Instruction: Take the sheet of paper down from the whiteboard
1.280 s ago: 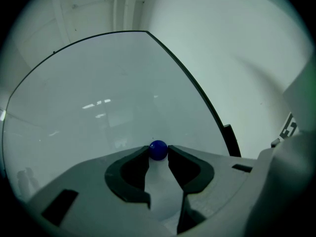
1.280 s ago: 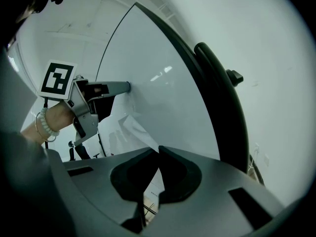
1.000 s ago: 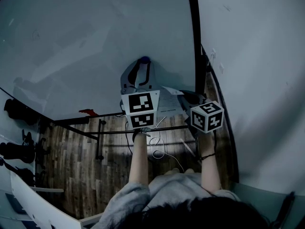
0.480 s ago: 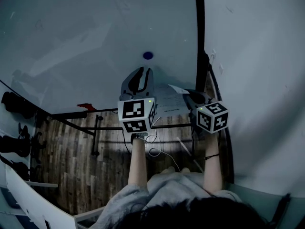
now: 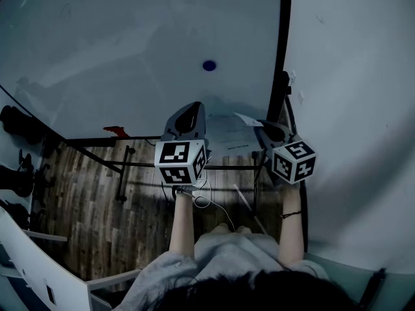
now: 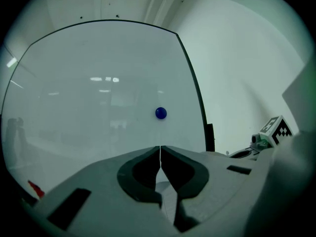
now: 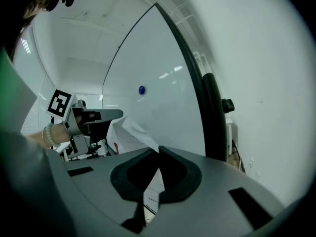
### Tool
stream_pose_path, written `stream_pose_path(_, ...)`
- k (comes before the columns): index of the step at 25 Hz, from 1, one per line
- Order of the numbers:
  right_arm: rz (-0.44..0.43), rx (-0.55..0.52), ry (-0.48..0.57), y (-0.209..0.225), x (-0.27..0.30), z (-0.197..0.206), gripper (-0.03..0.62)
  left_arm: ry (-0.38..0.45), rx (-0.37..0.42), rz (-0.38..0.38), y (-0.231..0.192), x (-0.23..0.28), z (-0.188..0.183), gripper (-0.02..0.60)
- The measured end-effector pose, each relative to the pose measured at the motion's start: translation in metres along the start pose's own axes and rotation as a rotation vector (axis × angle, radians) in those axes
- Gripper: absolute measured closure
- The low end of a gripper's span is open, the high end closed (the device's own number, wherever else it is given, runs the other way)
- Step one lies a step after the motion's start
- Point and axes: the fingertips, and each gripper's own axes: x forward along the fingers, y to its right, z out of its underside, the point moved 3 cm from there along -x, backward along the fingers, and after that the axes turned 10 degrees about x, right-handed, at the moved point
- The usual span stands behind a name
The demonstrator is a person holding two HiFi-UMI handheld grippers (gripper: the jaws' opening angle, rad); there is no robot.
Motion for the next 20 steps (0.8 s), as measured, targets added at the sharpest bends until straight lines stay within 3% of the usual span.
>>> stream_pose_path(9, -0.015, -0.048, 0.001, -0.009, -0.017, 0.007, 0.594, -0.035, -0.101, 0.008, 0.007, -0.034, 0.027, 0.575)
stream_pose_path(20, -0.036, -0.109, 0.025, -0.019, -0.033, 0.003, 0.594, -0.055, -0.145, -0.010, 0.016, -0.062, 0.042, 0.575)
